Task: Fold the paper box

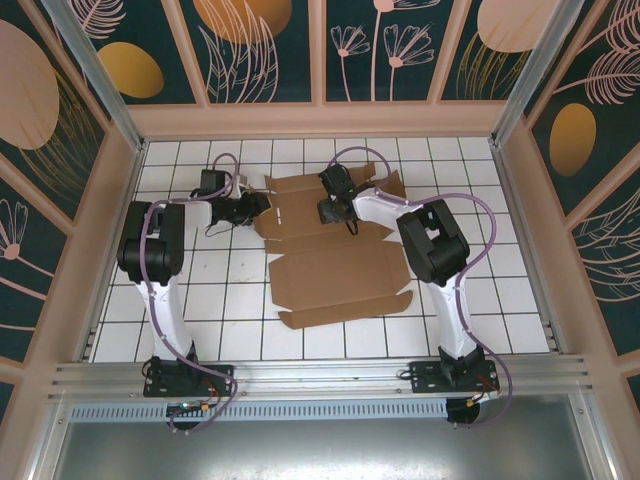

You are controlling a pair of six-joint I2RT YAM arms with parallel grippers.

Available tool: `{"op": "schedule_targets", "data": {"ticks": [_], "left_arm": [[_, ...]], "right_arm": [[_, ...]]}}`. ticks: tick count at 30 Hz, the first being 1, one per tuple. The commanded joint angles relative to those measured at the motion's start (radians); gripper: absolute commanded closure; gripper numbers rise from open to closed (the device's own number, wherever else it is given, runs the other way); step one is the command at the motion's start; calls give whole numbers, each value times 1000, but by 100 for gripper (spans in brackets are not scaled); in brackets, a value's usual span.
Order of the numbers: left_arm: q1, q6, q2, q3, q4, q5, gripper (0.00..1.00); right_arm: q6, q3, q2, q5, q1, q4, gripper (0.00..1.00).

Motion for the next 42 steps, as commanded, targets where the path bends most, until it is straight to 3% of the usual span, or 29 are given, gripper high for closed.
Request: {"op": "schedule_targets", "data": {"ticks": [1, 6, 13, 22, 30, 38, 42], "left_arm": [[-16, -26, 12, 12, 67, 57, 73], [-17, -16, -35, 10, 46, 25, 91], [-53, 59, -104, 75, -135, -110, 98], [-144, 88, -68, 243, -355, -260, 98], [-244, 111, 3, 468, -600, -503, 100], [-398, 110, 266, 931, -980, -863, 97], [-434, 80, 339, 1052, -1079, -927, 92]], "right_arm": [[1, -79, 94, -29, -8, -179, 42], [3, -83, 92, -20, -9, -179, 42], [12, -81, 94, -12, -8, -178, 43], [19, -79, 90, -9, -9, -179, 44], [32, -95, 76, 5, -8, -169, 44], [38, -111, 63, 9, -8, -166, 45], [43, -122, 55, 12, -8, -160, 45]]}}
